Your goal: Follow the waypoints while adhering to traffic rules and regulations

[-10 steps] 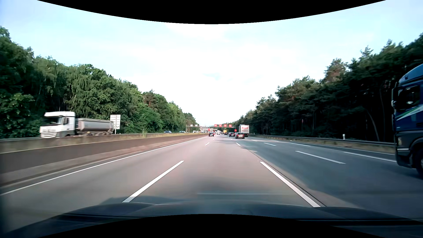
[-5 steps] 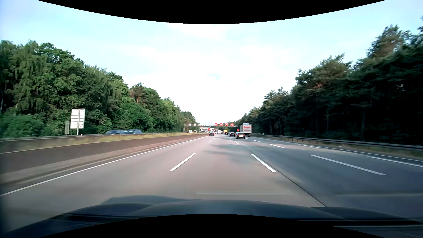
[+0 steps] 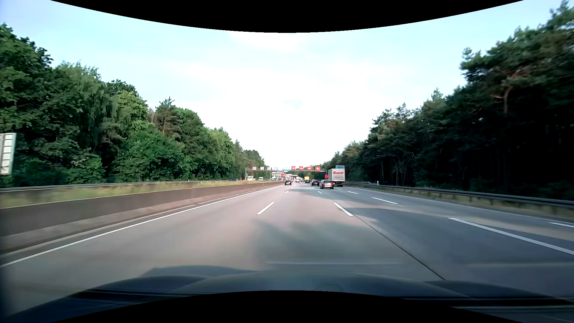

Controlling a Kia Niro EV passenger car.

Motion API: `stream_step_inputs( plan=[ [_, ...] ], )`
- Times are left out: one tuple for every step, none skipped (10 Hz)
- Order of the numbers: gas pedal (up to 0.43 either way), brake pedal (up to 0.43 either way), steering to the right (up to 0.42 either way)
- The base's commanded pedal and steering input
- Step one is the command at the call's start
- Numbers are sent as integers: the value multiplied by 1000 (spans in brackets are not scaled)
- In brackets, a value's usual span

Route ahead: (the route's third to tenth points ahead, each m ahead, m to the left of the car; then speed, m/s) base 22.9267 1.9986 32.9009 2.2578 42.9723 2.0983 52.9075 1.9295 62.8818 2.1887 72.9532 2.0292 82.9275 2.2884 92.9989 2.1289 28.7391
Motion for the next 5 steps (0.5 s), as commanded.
stream_step_inputs(
  plan=[
    [177, 0, -4],
    [177, 0, -4],
    [169, 0, -4],
    [169, 0, -4],
    [169, 0, -4]
  ],
)
